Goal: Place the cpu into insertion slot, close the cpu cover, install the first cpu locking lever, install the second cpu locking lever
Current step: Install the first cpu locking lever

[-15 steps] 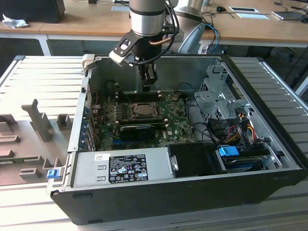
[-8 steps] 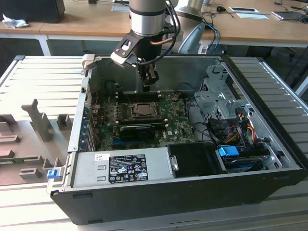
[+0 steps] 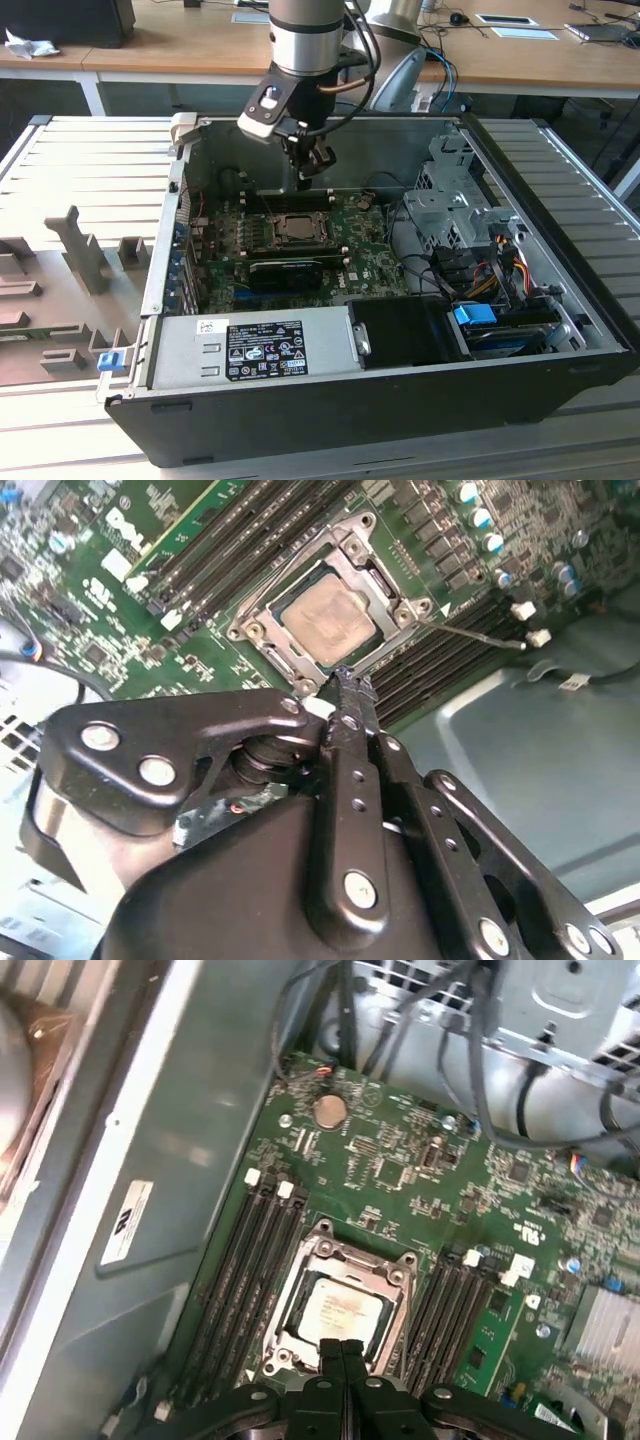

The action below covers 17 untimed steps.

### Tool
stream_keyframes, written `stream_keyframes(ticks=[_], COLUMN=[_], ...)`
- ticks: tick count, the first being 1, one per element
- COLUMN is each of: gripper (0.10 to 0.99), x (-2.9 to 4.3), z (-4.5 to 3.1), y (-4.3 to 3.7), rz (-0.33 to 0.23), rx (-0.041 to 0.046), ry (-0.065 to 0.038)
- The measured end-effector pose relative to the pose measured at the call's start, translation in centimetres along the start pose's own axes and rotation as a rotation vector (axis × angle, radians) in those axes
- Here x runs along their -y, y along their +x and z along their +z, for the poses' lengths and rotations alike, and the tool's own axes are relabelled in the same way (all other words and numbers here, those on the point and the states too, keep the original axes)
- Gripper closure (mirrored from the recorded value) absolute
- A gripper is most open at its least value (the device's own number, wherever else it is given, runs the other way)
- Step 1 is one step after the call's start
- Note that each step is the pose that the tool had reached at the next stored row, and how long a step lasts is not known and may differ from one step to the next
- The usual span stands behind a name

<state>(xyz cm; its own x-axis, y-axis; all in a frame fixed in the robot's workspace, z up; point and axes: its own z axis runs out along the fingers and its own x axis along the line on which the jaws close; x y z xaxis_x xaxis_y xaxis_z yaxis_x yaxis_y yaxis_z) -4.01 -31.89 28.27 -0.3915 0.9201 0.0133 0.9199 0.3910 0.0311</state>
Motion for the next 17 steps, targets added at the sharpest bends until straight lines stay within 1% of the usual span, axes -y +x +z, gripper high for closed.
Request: stream_keyframes(ticks=[7, 10, 12, 14, 17], gripper=[0.98, 0.98, 0.98, 0.98, 0.98], x=[0.0, 0.01, 0.01, 0.01, 0.02], z=[0.07, 0.19, 0.25, 0.35, 0.44], y=[0.0, 0.0, 0.0, -0.01, 0.0], rz=[-0.145, -0.248, -0.29, -0.354, -0.413], rx=[-0.0045, -0.0077, -0.009, -0.011, -0.0128], ry=[0.002, 0.003, 0.004, 0.005, 0.006])
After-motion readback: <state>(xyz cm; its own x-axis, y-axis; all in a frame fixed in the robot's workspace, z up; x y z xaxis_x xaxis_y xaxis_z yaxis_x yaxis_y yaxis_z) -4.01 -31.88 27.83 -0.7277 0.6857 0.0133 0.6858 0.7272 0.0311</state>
